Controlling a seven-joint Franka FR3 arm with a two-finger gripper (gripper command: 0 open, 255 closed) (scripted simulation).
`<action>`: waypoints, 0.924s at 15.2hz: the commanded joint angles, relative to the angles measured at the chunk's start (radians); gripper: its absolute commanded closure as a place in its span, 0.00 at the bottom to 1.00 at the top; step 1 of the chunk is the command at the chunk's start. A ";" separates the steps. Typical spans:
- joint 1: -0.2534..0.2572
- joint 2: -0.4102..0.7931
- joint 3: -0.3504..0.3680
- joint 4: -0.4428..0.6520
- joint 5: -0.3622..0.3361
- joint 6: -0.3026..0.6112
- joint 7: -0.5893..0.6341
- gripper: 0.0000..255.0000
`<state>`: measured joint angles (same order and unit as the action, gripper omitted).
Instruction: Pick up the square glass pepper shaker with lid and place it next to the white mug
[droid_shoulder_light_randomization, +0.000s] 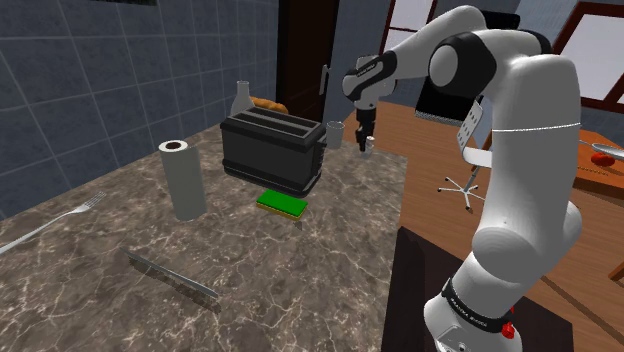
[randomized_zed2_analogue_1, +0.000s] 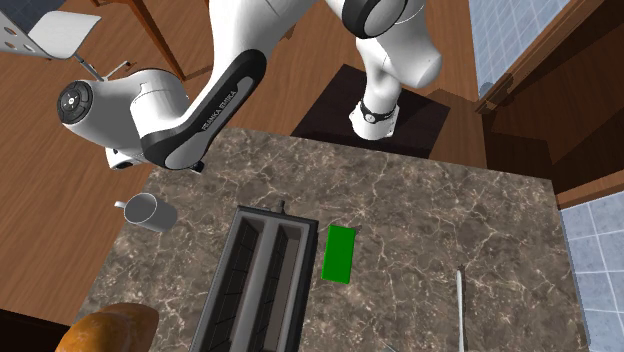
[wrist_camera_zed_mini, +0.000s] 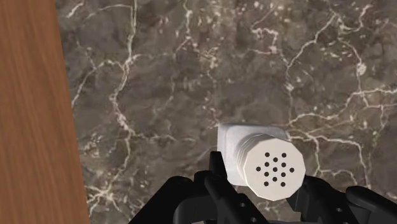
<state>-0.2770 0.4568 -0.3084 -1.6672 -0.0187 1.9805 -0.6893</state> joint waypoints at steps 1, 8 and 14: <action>0.000 0.003 0.001 0.001 0.001 0.003 0.000 1.00; 0.000 0.003 0.001 0.001 0.001 0.003 0.000 0.00; 0.004 -0.012 0.000 0.048 -0.002 -0.059 0.002 0.00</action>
<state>-0.2740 0.4528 -0.3079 -1.6374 -0.0194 1.9478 -0.6865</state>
